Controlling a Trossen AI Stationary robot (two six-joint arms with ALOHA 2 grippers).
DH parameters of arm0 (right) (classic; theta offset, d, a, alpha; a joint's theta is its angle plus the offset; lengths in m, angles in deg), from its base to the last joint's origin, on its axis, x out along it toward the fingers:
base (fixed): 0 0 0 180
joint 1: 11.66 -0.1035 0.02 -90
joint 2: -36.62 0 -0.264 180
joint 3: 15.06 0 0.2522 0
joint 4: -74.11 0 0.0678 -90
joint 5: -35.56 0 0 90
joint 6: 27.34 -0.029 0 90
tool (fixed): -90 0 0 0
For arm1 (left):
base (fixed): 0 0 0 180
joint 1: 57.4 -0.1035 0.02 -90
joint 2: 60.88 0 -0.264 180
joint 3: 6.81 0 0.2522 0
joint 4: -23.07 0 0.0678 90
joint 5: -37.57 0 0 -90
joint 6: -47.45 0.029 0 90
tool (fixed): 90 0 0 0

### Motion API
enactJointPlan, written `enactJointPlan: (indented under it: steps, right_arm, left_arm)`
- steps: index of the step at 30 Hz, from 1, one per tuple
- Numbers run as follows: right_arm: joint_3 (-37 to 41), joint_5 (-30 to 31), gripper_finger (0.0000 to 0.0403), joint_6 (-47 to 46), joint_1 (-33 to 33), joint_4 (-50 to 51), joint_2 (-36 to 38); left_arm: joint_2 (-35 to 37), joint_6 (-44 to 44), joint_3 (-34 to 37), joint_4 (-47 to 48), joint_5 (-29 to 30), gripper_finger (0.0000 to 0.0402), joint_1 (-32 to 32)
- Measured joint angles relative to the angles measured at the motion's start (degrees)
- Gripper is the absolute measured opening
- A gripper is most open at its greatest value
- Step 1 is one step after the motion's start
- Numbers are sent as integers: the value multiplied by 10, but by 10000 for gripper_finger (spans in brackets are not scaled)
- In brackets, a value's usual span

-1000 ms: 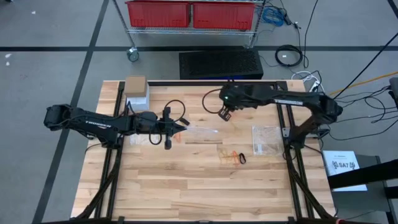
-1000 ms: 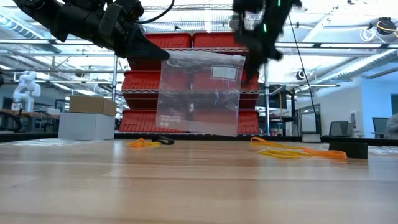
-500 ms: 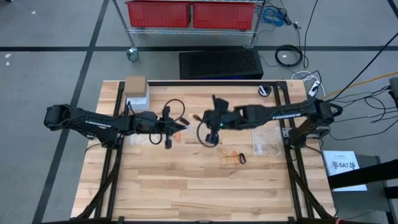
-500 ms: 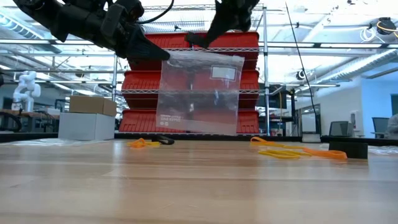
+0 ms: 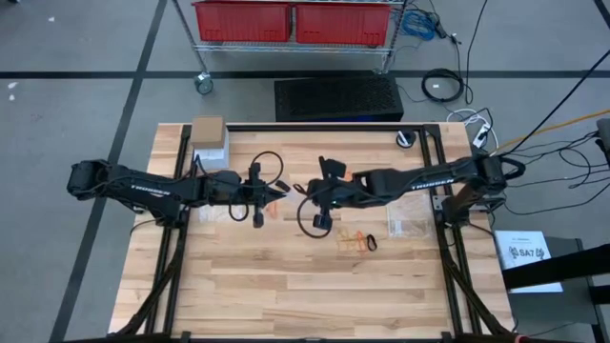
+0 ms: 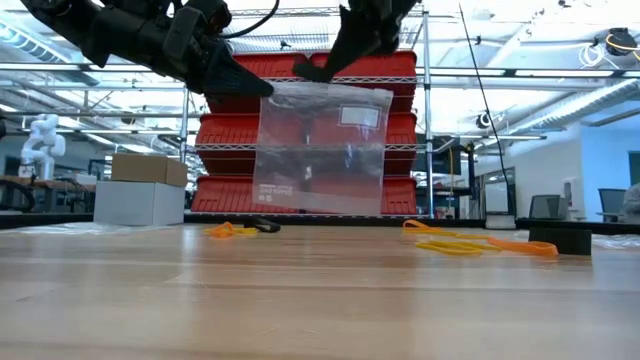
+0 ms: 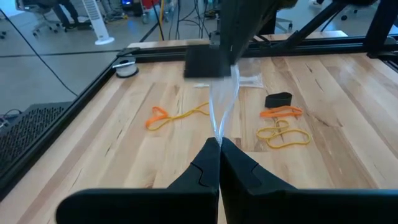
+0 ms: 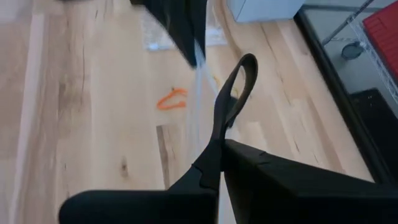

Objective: Sort rubber bands
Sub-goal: Put the top black rubber band into the transparent zip bag, then put the bottom black rubber band into the transparent zip bag

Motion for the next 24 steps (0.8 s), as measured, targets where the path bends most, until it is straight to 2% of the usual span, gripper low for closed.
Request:
enactJointPlan:
  steps: [13, 24]
  right_arm:
    - [0, -15, 7, -24, 3, 56, -7]
    - [0, -45, 121, -50, 9, 64, -8]
  left_arm:
    - [0, 0, 0, 0, 3, 2, 0]
    - [0, -1, 0, 0, 2, 2, 0]
